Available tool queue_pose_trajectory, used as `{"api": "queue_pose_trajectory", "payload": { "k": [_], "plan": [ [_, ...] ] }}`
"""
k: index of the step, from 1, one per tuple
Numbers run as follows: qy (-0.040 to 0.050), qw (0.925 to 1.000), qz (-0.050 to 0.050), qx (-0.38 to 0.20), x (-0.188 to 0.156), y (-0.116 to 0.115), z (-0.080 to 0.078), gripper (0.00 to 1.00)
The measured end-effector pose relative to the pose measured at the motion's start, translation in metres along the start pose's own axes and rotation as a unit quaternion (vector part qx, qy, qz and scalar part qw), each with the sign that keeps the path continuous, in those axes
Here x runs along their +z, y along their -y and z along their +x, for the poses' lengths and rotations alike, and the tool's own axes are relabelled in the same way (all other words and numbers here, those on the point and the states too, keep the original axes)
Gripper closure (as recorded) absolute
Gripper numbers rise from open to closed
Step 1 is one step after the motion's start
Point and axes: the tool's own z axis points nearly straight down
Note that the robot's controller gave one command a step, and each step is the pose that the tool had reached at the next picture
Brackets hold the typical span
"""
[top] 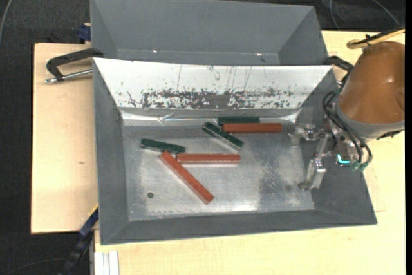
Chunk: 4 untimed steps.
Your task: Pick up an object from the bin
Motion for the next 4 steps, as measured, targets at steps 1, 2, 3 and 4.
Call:
{"api": "queue_pose_trajectory", "payload": {
  "k": [1, 2, 3, 4],
  "plan": [
    [0.0071, 0.9997, -0.002, 0.025, -0.001, -0.065, -0.046, 0.00],
    [0.0040, 0.9935, 0.000, -0.114, 0.075, -0.118, -0.040, 0.00],
    [0.0053, 0.9399, 0.001, -0.341, 0.075, -0.158, -0.042, 0.00],
    [0.0049, 0.9402, 0.001, -0.341, 0.076, -0.158, -0.042, 1.00]
  ]
}}
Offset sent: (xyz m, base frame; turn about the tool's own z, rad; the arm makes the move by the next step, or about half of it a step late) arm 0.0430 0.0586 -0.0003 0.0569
